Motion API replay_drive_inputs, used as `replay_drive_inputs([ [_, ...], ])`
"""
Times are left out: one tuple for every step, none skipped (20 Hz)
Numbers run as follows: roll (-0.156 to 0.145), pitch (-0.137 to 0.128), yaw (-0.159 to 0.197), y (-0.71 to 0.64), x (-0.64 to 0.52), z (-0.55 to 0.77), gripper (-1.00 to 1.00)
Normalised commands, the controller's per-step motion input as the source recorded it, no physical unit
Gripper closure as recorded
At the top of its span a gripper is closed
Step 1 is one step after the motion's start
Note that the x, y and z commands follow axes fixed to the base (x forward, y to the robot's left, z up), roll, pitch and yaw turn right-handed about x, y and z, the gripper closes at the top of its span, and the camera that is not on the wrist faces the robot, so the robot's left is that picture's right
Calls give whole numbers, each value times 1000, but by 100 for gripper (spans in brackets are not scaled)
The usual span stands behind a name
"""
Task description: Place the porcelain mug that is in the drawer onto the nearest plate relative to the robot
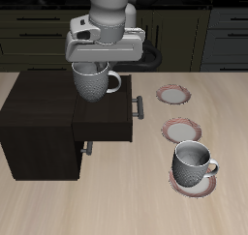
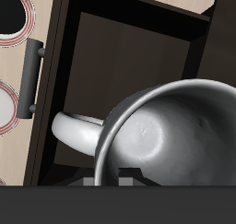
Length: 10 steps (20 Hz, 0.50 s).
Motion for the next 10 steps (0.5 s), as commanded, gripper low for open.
replay_drive_inputs([
  [-25, -74, -69, -49, -172, 423, 100],
  [0, 0, 0, -15, 16, 4, 100],
  [-91, -228, -136, 43, -585, 1143, 100],
  [-72, -45, -153, -49, -195, 373, 100],
  [42, -57, -78, 229, -348, 395, 100],
  [-138, -151, -186, 148, -618, 783, 100],
  [84, -80, -21, 392, -488, 392, 100],
  [-55, -87, -50, 90, -300, 290, 100],
  [31, -32, -88, 341, -325, 188, 100],
  [64, -30, 0, 368, -435, 193, 100],
])
